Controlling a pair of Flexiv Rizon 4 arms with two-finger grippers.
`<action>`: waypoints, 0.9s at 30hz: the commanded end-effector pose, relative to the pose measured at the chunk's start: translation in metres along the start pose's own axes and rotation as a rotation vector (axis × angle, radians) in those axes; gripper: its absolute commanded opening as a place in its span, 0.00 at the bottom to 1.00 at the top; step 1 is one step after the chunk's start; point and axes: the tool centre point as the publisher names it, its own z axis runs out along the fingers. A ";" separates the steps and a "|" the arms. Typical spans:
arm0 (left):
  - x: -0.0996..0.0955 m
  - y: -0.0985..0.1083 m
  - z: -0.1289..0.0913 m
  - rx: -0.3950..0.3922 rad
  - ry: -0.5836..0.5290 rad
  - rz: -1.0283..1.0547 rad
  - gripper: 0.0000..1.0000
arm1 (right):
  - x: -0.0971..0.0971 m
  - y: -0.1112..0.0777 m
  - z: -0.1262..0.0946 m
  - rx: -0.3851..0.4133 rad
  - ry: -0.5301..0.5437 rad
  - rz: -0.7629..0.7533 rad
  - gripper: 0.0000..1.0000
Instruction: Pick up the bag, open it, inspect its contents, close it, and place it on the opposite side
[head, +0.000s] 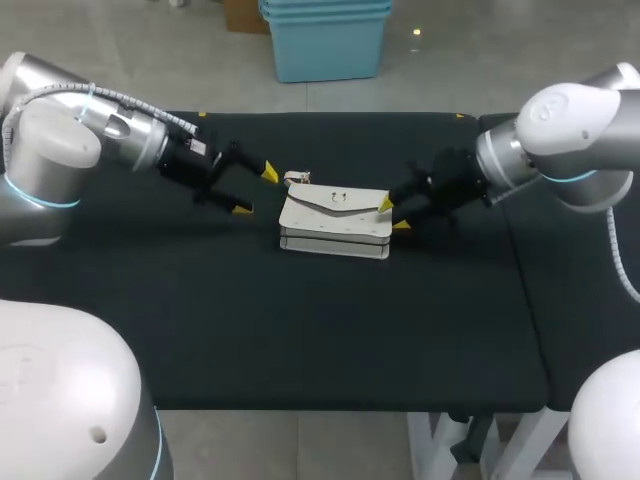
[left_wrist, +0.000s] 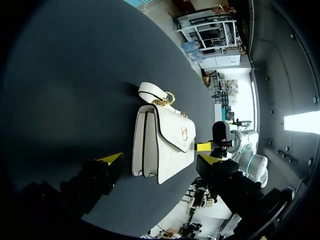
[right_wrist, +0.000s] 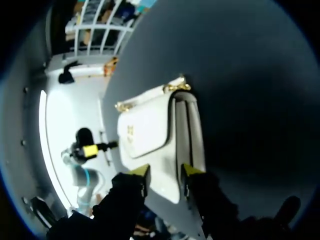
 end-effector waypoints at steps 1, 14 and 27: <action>-0.008 0.003 -0.006 0.004 -0.001 -0.018 1.00 | -0.002 0.000 0.005 0.012 -0.014 0.005 0.33; -0.018 -0.002 -0.023 -0.037 -0.051 -0.024 1.00 | -0.007 0.013 -0.001 0.020 -0.066 0.011 0.00; -0.014 -0.006 -0.031 -0.085 -0.102 -0.008 1.00 | -0.010 0.021 -0.013 0.048 -0.082 0.004 0.00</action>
